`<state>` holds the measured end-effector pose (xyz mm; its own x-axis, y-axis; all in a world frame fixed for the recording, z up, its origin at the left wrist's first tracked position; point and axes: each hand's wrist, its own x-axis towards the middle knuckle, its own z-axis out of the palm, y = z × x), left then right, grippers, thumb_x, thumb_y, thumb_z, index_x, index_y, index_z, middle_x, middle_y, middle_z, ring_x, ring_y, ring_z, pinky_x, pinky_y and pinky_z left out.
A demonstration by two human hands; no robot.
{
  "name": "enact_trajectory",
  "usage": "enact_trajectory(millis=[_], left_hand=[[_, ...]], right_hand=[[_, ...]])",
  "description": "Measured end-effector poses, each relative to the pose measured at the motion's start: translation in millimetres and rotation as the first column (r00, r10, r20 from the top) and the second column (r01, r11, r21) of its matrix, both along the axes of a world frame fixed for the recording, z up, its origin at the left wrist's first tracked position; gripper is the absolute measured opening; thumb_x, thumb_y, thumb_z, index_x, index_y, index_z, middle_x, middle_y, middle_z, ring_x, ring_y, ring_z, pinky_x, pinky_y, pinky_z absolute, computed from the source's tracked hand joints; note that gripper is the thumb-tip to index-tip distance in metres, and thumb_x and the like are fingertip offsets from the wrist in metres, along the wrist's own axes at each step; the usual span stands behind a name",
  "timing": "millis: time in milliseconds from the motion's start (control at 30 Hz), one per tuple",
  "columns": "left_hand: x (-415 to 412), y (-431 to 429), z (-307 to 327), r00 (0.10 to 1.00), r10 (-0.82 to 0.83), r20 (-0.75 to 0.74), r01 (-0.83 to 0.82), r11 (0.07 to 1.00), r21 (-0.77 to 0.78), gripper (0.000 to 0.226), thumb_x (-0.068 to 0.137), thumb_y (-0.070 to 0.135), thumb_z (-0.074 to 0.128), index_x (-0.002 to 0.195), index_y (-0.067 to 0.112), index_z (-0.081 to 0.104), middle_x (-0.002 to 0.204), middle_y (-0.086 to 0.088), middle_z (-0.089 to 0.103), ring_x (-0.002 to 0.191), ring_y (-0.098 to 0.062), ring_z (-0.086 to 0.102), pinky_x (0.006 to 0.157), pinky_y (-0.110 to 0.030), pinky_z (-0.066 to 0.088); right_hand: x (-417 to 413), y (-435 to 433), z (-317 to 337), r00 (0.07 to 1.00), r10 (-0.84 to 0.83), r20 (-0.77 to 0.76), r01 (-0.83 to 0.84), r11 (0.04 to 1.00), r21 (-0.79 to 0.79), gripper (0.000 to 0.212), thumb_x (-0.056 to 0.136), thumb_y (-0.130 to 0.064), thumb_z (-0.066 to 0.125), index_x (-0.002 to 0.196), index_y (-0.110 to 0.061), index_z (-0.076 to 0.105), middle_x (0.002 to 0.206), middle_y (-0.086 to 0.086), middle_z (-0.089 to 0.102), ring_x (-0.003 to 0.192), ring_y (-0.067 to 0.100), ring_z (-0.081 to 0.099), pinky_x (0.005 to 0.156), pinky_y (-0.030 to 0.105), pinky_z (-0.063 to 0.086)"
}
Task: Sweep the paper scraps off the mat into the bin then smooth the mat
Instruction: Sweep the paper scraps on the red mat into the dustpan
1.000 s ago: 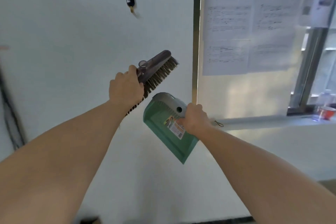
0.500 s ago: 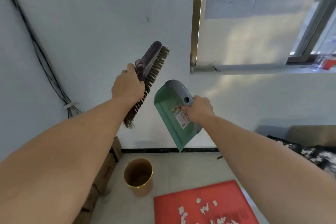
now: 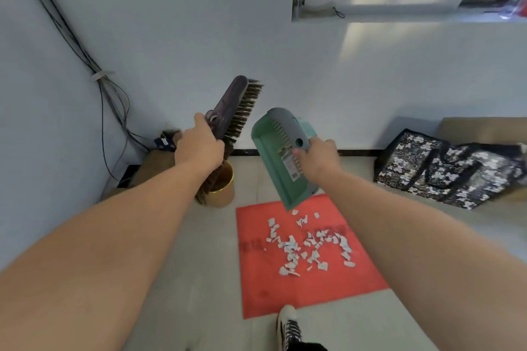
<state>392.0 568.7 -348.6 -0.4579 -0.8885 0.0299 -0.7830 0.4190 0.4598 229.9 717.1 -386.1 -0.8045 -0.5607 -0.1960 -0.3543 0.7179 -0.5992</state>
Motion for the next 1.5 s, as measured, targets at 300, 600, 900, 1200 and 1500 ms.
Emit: enact_trajectory(millis=[300, 600, 900, 1200, 1500], left_hand=[[-26, 56, -81, 0.994, 0.058, 0.089, -0.067, 0.992, 0.104, 0.042, 0.088, 0.027, 0.060, 0.123, 0.016, 0.037, 0.112, -0.017, 0.059, 0.096, -0.039, 0.059, 0.081, -0.046, 0.053], [-124, 117, -191, 0.942, 0.197, 0.272, -0.248, 0.954, 0.167, 0.042, 0.091, 0.029, 0.059, 0.127, 0.011, 0.046, 0.118, -0.017, 0.059, 0.107, -0.039, 0.057, 0.078, -0.039, 0.045], [-165, 137, -378, 0.888, 0.280, 0.365, -0.367, 0.909, 0.196, 0.027, 0.091, 0.024, 0.056, 0.112, 0.009, 0.050, 0.106, -0.018, 0.062, 0.097, -0.040, 0.059, 0.071, -0.038, 0.042], [-164, 85, -611, 0.873, 0.303, 0.382, -0.378, 0.916, 0.137, 0.028, 0.089, 0.022, 0.056, 0.111, 0.008, 0.047, 0.104, -0.024, 0.060, 0.095, -0.045, 0.058, 0.076, -0.045, 0.047], [-159, 27, -789, 0.860, 0.325, 0.393, -0.380, 0.923, 0.068, 0.032, 0.089, 0.022, 0.058, 0.115, 0.006, 0.049, 0.108, -0.027, 0.058, 0.100, -0.047, 0.056, 0.079, -0.047, 0.046]], right_hand=[[-30, 56, -83, 0.990, -0.035, 0.134, 0.032, 0.999, 0.022, 0.035, 0.096, -0.042, 0.052, 0.111, -0.010, 0.055, 0.109, 0.008, 0.041, 0.086, 0.026, 0.056, 0.080, 0.042, 0.056], [-137, 112, -194, 0.980, -0.006, 0.201, -0.020, 0.992, 0.128, 0.029, 0.097, -0.040, 0.050, 0.106, -0.013, 0.054, 0.110, 0.009, 0.044, 0.083, 0.029, 0.057, 0.073, 0.039, 0.049], [-224, 153, -366, 0.963, -0.141, 0.231, 0.094, 0.974, 0.204, 0.033, 0.099, -0.039, 0.047, 0.112, -0.010, 0.055, 0.119, 0.011, 0.044, 0.088, 0.028, 0.054, 0.075, 0.040, 0.048], [-242, 113, -585, 0.986, -0.063, 0.152, 0.054, 0.996, 0.065, 0.029, 0.098, -0.034, 0.050, 0.103, -0.006, 0.056, 0.123, 0.013, 0.047, 0.085, 0.023, 0.046, 0.073, 0.030, 0.037], [-292, 81, -725, 0.998, -0.015, -0.067, 0.013, 0.999, -0.033, 0.027, 0.097, -0.036, 0.052, 0.095, -0.009, 0.054, 0.105, 0.013, 0.055, 0.094, 0.031, 0.051, 0.073, 0.033, 0.037]])
